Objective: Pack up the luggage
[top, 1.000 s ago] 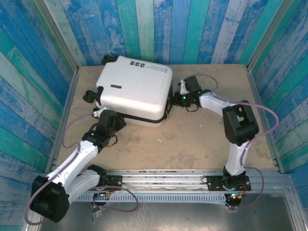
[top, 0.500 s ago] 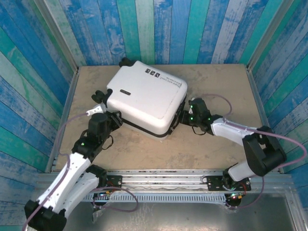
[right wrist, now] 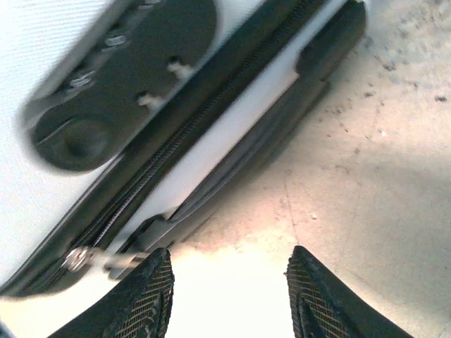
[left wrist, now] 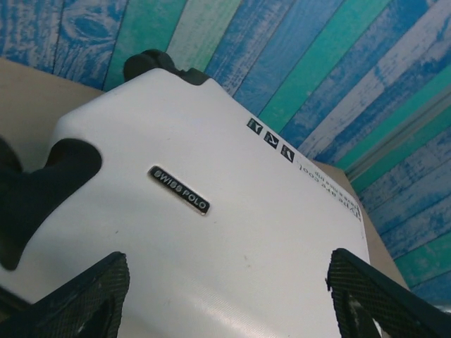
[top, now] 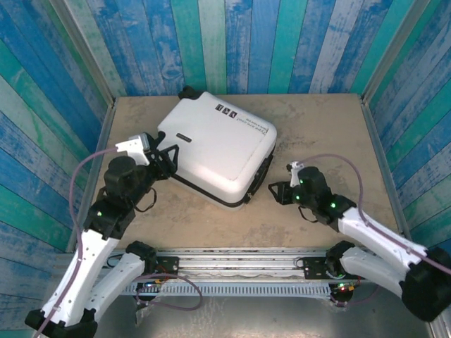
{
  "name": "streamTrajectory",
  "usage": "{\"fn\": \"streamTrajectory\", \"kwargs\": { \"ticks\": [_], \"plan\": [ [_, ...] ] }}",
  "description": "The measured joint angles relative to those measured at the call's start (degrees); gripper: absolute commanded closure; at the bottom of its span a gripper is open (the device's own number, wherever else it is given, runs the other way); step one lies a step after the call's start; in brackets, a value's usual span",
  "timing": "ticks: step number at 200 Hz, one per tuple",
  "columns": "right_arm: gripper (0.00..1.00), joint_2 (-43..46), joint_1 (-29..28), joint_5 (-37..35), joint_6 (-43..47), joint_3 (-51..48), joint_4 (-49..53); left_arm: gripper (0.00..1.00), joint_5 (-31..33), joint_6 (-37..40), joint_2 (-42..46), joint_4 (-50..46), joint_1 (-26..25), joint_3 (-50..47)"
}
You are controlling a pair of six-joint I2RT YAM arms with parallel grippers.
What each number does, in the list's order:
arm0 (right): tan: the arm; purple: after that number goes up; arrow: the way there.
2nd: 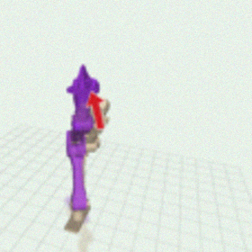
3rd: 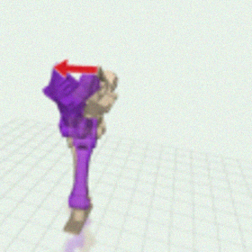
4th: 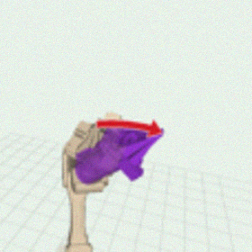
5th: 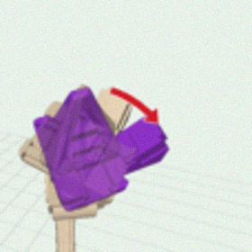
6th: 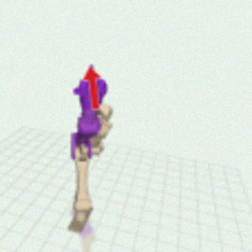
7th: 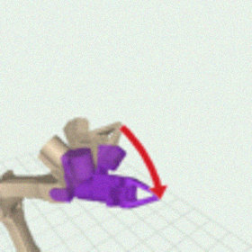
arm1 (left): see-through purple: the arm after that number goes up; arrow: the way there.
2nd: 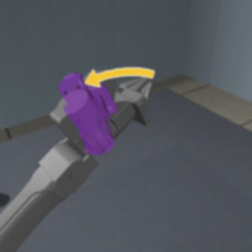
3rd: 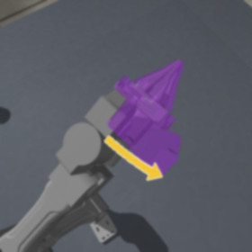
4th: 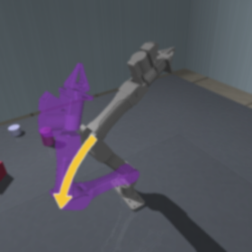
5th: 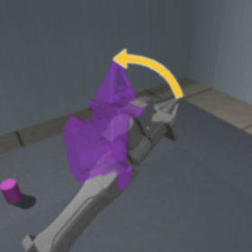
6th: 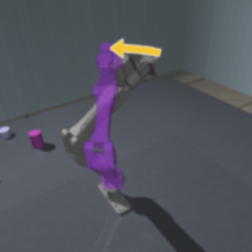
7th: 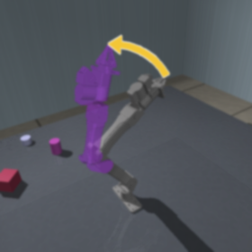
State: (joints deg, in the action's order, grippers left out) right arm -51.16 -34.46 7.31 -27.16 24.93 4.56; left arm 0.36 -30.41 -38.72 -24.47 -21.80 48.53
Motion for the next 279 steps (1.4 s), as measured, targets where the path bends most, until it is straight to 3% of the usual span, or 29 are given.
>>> {"fn": "streamTrajectory", "kwargs": {
  "ticks": [27,57,107,143,208,279],
  "plan": [
    [0.38,8.3,-4.0,3.7,8.3,-9.3,-7.3,0.13,-1.8,4.4,-6.3,0.4,-0.1,2.3],
    [0.34,8.7,-5.6,6.2,15.9,-13.4,-13.2,0.09,-3.1,8.3,-12.2,0.4,-1.4,3.0],
    [0.30,-4.9,-5.6,10.9,24.3,-10.4,-23.7,0.06,-4.1,14.3,-18.2,1.2,-6.5,4.8],
    [0.31,-14.6,-5.6,13.4,29.1,-7.3,-27.8,0.06,-4.2,15.4,-19.7,2.2,-7.0,5.1],
    [0.44,-22.6,-2.8,20.3,34.8,-3.0,-29.5,0.07,-4.2,15.4,-23.3,5.7,-7.3,5.1],
    [0.66,-24.3,0.6,25.0,37.4,-1.2,-27.7,0.10,-2.7,15.8,-27.2,7.3,-8.2,6.9]
  ]
}}
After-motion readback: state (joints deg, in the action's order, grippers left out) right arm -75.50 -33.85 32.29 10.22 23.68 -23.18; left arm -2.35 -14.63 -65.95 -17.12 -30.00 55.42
